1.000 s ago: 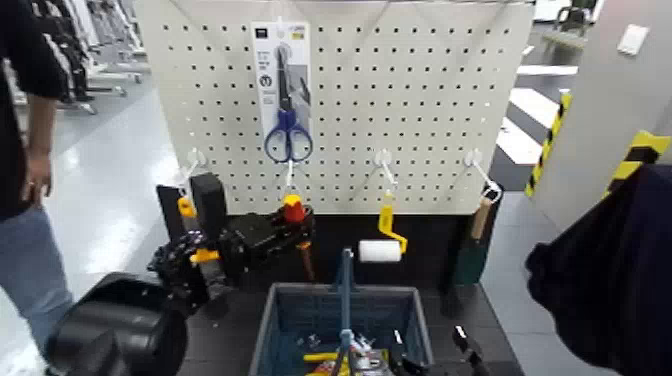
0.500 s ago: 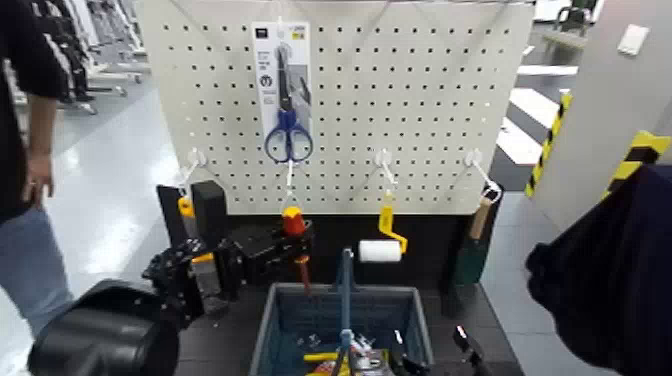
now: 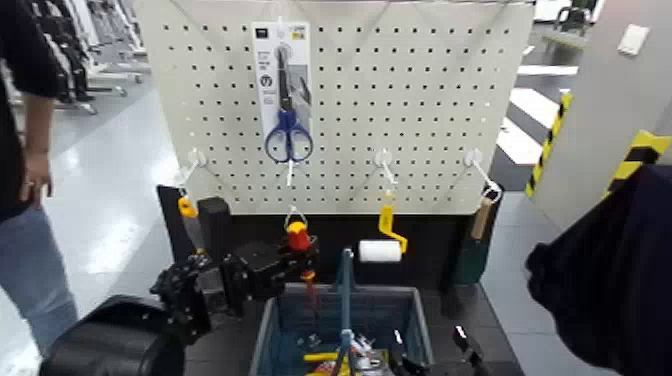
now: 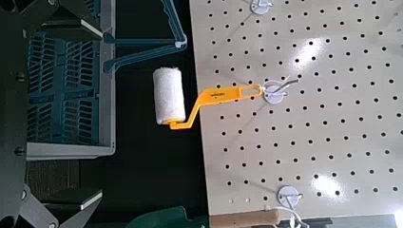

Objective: Put the red screwdriver into the crate.

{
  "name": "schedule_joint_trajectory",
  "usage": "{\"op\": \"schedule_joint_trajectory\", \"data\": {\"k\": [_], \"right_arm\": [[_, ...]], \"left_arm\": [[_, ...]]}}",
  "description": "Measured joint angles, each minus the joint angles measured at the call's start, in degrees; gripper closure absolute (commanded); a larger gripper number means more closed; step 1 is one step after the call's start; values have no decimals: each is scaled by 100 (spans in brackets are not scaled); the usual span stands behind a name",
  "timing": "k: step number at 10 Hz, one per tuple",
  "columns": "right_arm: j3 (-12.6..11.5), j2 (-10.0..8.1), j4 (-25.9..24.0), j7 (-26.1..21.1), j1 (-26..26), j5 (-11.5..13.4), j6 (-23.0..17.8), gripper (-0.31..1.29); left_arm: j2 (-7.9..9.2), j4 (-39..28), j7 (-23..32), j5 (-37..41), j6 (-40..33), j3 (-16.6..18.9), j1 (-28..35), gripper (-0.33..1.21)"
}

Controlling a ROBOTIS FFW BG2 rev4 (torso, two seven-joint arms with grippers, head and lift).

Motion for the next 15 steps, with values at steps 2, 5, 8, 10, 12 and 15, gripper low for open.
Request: {"op": "schedule_joint_trajectory", "data": {"k": [2, 5, 8, 10, 12, 15], "right_arm": [[2, 0, 0, 4, 0, -8, 0, 14], [2, 9, 7, 4, 8, -24, -11, 14], [8, 9, 9, 0, 9, -45, -18, 14], [10, 9, 9, 2, 9, -61, -18, 14], [10, 9, 13, 2, 12, -73, -18, 14], [10, 9, 18, 3, 18, -88, -18, 14]], "left_arm": [[-30, 353, 102, 349, -110, -128, 40, 118], [-54, 721, 363, 783, -127, -277, 94, 118], [-60, 951, 509, 961, 96, -355, 117, 104], [-67, 976, 583, 998, 316, -368, 100, 56], [-65, 950, 611, 1109, 418, -350, 102, 25], [-67, 872, 671, 1216, 310, -313, 141, 15]]}}
